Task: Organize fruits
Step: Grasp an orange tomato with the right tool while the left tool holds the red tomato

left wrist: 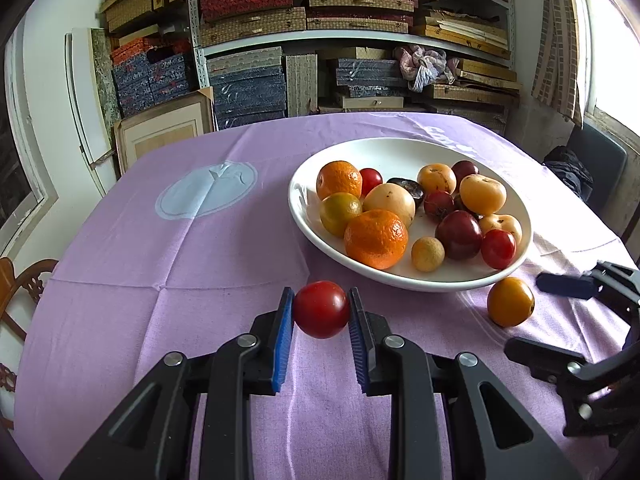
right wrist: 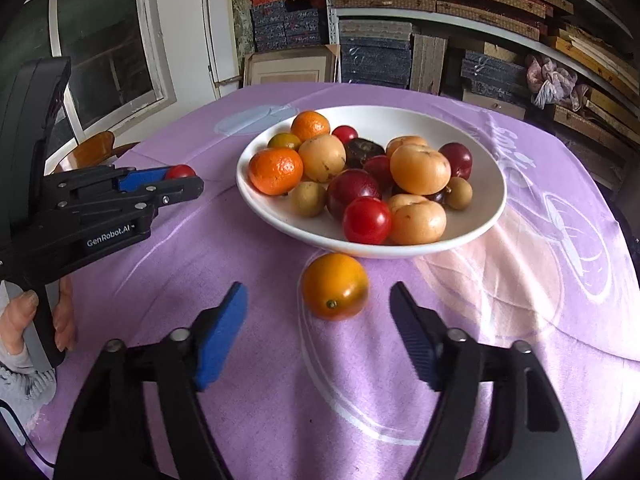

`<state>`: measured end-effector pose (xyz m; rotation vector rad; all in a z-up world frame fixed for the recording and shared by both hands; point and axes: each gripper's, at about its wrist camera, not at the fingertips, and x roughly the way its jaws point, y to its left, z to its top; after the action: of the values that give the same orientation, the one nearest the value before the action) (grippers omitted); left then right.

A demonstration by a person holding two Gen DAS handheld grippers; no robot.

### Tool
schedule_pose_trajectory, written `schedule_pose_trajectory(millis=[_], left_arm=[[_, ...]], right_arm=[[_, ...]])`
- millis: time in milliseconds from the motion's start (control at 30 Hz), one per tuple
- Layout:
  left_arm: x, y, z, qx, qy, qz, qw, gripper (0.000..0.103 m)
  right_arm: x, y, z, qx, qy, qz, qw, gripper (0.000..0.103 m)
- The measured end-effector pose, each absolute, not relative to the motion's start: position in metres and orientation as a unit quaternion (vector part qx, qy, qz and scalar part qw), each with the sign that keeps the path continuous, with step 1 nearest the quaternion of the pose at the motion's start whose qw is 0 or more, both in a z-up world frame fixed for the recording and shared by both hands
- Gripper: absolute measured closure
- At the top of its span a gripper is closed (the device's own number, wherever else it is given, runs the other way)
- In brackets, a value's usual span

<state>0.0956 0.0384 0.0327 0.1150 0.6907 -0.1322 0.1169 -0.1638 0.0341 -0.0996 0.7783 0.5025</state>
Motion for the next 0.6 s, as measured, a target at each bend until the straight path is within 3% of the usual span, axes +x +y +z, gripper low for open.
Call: schedule_pose_trajectory(millis=[200,400,433,467,600], left_arm=[[0.098,0.041,0.033,0.051,0.34,-0.069,0.937,0.077],[0.1,0.04,0.03,0.051,0.345,-0.076,0.934,0.077],[0.1,0.04,0.029,0.05,0.346,-0.076,0.934,0.077],[0.101,0.04,0.028,0.049,0.348,-0.077,0.933,0.077],[0.102,0.04,0.025,0.048,0.352,-0.081,0.931,0.077]], right_arm=[[0.117,-0.161,0.03,-0.055,0.382,0.241,0.891,0.054],[0.14,-0.163,0.025,-0.042,0.404,0.232,0.884,0.054],[0.144,-0.163,0.023,-0.037,0.413,0.235,0.879,0.063],[0.146,-0.165,0.022,-0.031,0.416,0.24,0.877,0.065],[0.143,-0.171,0.023,-0.016,0.409,0.247,0.878,0.065]])
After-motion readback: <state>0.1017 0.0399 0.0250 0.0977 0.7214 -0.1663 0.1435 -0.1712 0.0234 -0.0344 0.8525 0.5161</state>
